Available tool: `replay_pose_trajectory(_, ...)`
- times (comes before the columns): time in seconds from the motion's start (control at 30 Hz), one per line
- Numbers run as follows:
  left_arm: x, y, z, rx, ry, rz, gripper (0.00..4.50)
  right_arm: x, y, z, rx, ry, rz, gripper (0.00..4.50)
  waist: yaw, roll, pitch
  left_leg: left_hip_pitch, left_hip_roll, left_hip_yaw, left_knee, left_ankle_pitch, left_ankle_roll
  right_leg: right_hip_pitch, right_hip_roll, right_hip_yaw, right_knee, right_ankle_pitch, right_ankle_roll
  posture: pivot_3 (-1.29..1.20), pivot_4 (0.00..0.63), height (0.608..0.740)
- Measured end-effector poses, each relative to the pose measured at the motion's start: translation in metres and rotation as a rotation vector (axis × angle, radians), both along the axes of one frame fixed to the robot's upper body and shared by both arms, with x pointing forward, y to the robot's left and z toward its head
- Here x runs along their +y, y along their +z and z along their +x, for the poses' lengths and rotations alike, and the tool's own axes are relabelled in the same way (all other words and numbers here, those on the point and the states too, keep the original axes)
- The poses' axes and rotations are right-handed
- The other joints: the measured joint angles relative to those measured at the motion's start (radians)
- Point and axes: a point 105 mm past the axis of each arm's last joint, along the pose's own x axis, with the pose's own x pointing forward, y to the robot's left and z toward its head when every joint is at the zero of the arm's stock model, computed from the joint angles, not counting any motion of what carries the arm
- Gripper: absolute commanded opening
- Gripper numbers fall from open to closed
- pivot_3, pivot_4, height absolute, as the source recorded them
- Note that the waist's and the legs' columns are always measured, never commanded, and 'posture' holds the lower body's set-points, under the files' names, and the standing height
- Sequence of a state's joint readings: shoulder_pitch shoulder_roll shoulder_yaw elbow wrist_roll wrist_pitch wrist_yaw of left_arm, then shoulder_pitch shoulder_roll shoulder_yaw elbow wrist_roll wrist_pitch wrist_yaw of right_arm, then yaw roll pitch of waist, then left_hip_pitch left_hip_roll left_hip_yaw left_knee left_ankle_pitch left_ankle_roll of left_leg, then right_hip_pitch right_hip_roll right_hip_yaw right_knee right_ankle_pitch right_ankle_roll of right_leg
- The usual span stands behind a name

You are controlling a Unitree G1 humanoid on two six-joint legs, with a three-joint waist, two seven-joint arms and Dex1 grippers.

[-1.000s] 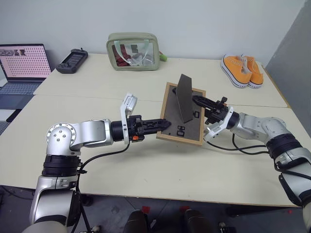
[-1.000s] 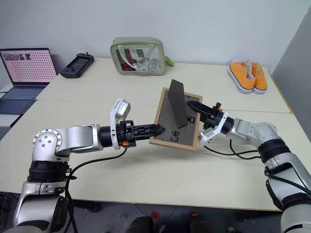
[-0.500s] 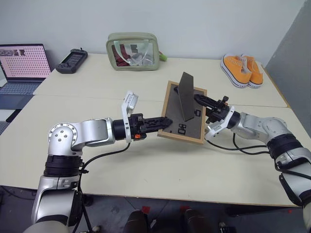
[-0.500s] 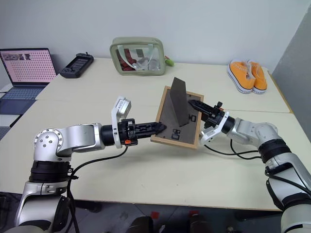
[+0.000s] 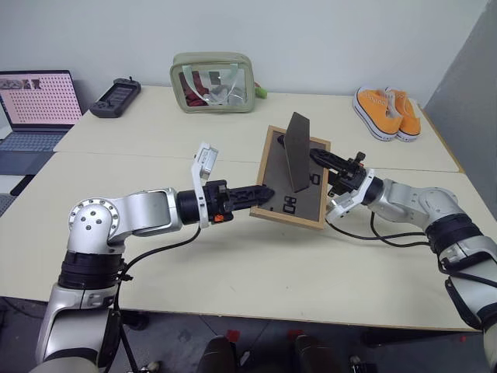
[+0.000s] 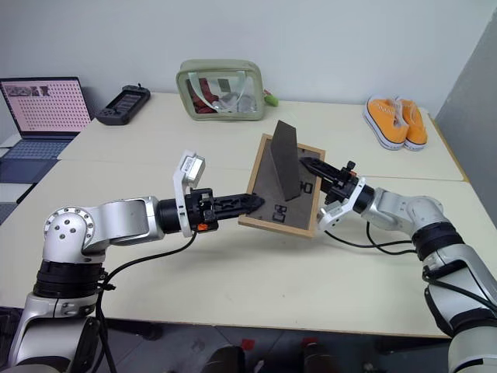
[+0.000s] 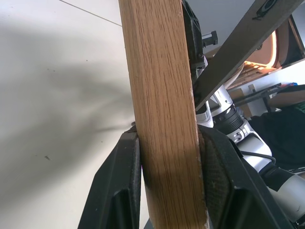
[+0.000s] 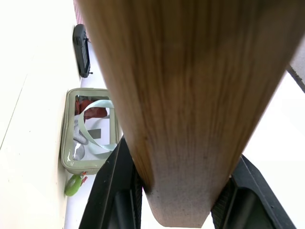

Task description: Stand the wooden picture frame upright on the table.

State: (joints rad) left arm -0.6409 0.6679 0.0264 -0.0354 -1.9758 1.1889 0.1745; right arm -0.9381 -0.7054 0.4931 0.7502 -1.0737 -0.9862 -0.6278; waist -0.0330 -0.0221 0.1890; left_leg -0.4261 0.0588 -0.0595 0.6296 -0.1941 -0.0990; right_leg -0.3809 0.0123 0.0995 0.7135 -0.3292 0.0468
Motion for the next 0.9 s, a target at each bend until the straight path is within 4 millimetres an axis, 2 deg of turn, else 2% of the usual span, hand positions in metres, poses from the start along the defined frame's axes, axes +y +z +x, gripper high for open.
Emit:
replay_pose_trajectory(0.63,0.002,-0.002,-0.001,-0.013,-0.006,0.004,1.29,0.002,-0.001,-0.002,0.008,0.007,-0.001,1.33,0.000,0.000,0.000,0.000,0.000,0.000,0.000,0.000,0.000,0.000,0.000,0.000,0.000,0.000,0.000,0.00,0.150,0.740)
replay_pose_trajectory(0.67,0.002,-0.002,-0.001,-0.014,-0.006,0.004,1.64,0.002,-0.001,-0.002,0.008,0.007,-0.001,1.33,0.000,0.000,0.000,0.000,0.000,0.000,0.000,0.000,0.000,0.000,0.000,0.000,0.000,0.000,0.000,0.00,0.150,0.740)
replay_pose_trajectory(0.7,0.002,-0.002,-0.001,-0.015,-0.005,0.005,1.64,0.002,-0.001,-0.002,0.009,0.007,-0.002,1.33,0.000,0.000,0.000,0.000,0.000,0.000,0.000,0.000,0.000,0.000,0.000,0.000,0.000,0.000,0.000,0.00,0.150,0.740)
replay_pose_trajectory(0.73,0.003,-0.002,-0.001,-0.021,0.000,0.011,2.04,0.002,-0.002,-0.001,0.015,0.003,-0.009,1.33,0.000,0.000,0.000,0.000,0.000,0.000,0.000,0.000,0.000,0.000,0.000,0.000,0.000,0.000,0.000,0.00,0.150,0.740)
replay_pose_trajectory(0.9,0.004,-0.002,0.000,-0.073,0.019,0.092,3.11,0.006,-0.017,-0.005,0.072,0.023,-0.058,1.33,-0.001,0.000,0.000,0.000,0.000,0.000,0.000,0.000,0.000,0.000,0.000,0.000,0.000,0.000,0.000,0.00,0.150,0.740)
